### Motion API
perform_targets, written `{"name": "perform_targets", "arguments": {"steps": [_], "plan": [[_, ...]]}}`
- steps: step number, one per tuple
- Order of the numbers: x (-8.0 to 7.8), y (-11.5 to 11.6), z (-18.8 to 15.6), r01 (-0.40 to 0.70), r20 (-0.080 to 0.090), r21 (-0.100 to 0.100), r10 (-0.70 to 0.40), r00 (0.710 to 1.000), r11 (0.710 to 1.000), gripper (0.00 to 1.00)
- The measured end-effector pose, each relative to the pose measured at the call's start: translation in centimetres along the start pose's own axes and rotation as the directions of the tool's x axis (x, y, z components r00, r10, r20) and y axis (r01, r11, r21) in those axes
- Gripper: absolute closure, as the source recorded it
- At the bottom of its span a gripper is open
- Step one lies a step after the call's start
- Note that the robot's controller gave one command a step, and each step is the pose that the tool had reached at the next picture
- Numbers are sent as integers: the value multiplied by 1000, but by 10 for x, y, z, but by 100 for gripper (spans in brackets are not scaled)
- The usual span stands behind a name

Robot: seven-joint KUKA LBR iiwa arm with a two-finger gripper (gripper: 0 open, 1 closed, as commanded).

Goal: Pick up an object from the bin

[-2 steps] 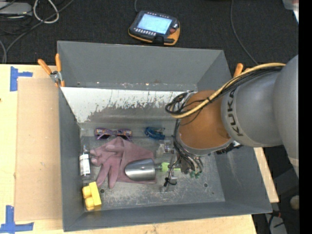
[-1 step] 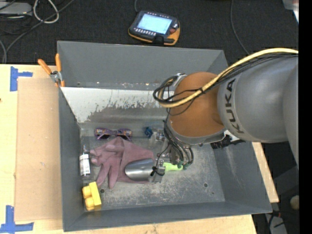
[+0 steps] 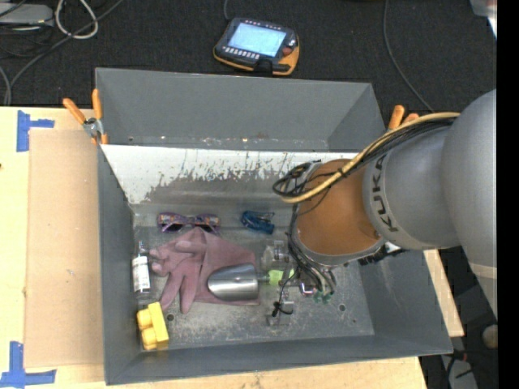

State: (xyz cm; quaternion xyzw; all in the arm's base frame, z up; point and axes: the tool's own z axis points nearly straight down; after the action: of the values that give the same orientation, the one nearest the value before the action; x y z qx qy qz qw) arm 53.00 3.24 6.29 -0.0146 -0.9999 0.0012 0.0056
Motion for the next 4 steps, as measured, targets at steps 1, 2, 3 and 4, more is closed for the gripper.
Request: {"name": "perform_targets", "arguments": {"steps": [1,2,3,4], "plan": [[-30,-26,-7,33,29,-9,-33,999,999,0],[-8,-3,-3,15,5,-6,-15,1000,1000,100],[-8,-3,-3,15,5,-6,-15,1000,1000,100],[-4,-3,-29,14,-6,-6,-14,1000,1000,100]]}}
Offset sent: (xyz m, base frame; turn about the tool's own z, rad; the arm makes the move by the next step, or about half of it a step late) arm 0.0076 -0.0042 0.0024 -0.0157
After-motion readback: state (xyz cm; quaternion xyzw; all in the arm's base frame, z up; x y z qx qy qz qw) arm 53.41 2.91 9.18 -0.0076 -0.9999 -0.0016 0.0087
